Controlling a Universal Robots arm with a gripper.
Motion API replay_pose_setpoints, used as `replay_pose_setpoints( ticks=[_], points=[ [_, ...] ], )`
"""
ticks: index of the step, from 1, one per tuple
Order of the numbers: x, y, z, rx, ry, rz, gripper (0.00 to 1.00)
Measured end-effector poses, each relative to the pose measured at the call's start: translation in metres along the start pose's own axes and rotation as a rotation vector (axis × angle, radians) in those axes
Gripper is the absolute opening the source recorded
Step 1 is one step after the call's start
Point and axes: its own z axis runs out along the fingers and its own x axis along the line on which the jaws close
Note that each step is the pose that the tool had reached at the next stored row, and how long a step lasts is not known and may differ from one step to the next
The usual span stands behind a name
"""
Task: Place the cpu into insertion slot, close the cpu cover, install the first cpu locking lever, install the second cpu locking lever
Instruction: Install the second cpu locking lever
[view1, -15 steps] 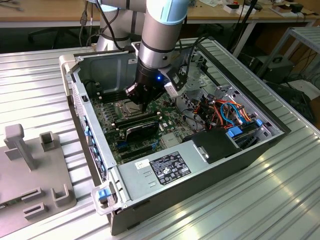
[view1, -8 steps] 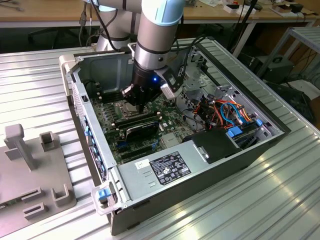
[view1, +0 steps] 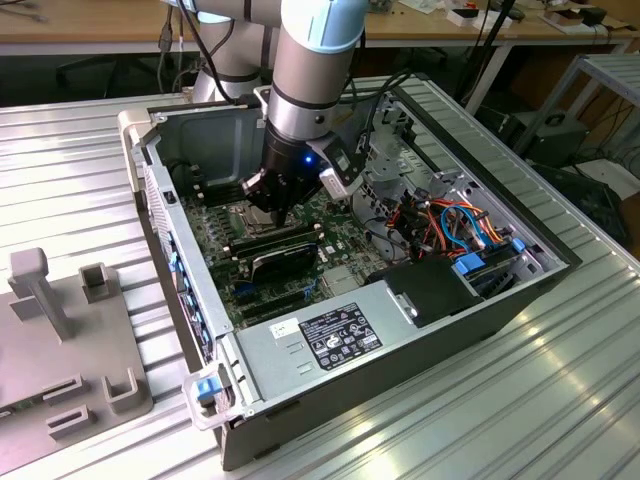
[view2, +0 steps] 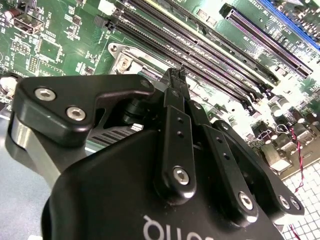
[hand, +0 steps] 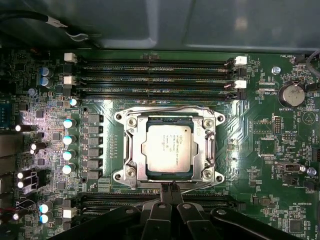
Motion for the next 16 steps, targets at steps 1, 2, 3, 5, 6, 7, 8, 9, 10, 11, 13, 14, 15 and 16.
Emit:
replay_pose_setpoints(
  ticks=[1, 2, 3, 5, 6, 7, 8, 9, 10, 11, 13, 14, 15, 16],
  points=[
    [0.0000, 0.0000, 0.0000, 0.0000, 0.0000, 0.000, 0.11],
    [0.0000, 0.0000, 0.0000, 0.0001, 0.0001, 0.000, 0.11],
    [0.0002, 0.0000, 0.0002, -0.0002, 0.0003, 0.000, 0.11],
    [0.0012, 0.0000, 0.0007, -0.0002, 0.0014, 0.000, 0.11],
    [0.0018, 0.0000, 0.0010, -0.0001, 0.0021, 0.000, 0.11],
    [0.0025, 0.0000, 0.0012, -0.0001, 0.0025, 0.000, 0.11],
    [0.0031, 0.0000, 0.0016, -0.0001, 0.0029, 0.000, 0.11],
    [0.0039, 0.0000, 0.0020, -0.0001, 0.0033, 0.000, 0.11],
    [0.0048, 0.0000, 0.0025, 0.0000, 0.0038, 0.000, 0.11],
    [0.0054, 0.0000, 0.0029, 0.0000, 0.0041, 0.000, 0.11],
    [0.0067, 0.0000, 0.0032, 0.0001, 0.0046, 0.000, 0.11],
    [0.0070, 0.0000, 0.0033, 0.0001, 0.0047, 0.000, 0.11],
    [0.0074, 0.0000, 0.0034, -0.0002, 0.0046, 0.000, 0.11],
    [0.0076, 0.0000, 0.0034, -0.0001, 0.0046, 0.000, 0.11]
  ],
)
